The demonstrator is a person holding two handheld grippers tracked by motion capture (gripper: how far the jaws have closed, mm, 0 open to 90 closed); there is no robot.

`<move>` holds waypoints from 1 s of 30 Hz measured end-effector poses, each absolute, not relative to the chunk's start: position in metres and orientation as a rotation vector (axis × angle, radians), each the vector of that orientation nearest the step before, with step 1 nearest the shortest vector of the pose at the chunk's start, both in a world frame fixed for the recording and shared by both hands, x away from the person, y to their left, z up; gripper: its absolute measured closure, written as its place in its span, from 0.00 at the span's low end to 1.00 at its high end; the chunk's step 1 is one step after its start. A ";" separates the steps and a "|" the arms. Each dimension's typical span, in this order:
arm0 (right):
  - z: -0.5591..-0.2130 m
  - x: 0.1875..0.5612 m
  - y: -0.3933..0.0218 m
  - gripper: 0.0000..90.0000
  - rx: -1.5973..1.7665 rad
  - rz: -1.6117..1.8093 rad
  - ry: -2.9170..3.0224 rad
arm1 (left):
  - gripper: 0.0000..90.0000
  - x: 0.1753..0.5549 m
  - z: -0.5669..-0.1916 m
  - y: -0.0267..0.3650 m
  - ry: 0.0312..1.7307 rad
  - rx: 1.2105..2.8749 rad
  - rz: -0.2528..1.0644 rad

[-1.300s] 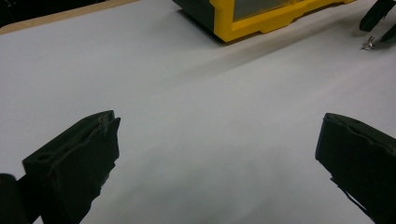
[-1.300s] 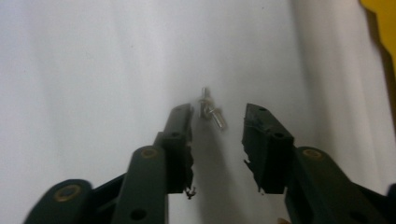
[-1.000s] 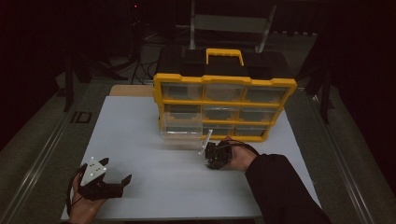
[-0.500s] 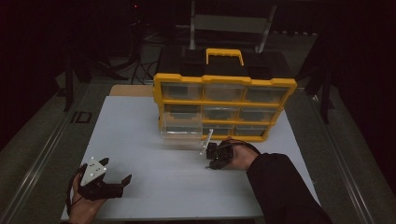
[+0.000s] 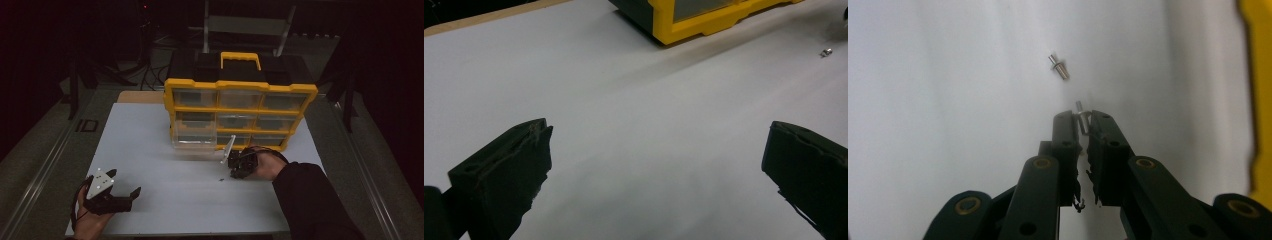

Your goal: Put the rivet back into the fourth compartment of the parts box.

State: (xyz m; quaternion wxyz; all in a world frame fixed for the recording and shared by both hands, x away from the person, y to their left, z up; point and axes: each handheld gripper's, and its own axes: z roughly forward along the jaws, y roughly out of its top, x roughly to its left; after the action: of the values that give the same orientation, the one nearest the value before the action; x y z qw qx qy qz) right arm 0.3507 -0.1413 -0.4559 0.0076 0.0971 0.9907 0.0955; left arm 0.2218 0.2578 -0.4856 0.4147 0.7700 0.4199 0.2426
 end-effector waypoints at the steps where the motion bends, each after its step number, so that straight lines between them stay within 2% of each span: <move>1: -0.451 0.349 -0.142 0.92 0.320 0.309 3.097 | 0.00 0.222 -0.486 0.258 1.055 1.935 0.610; 20: -0.357 0.353 -0.161 0.92 0.222 0.490 2.951 | 0.00 0.222 -0.486 0.258 1.055 1.935 0.610; 30: -0.321 0.354 -0.158 0.92 0.229 0.762 2.829 | 0.00 0.222 -0.486 0.258 1.054 1.934 0.610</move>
State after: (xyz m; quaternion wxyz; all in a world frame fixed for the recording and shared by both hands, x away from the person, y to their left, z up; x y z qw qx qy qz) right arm 0.3537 -0.1582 -0.3213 0.1013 0.0776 0.9577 0.2581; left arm 0.2217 0.2579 -0.4856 0.4149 0.7699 0.4196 0.2429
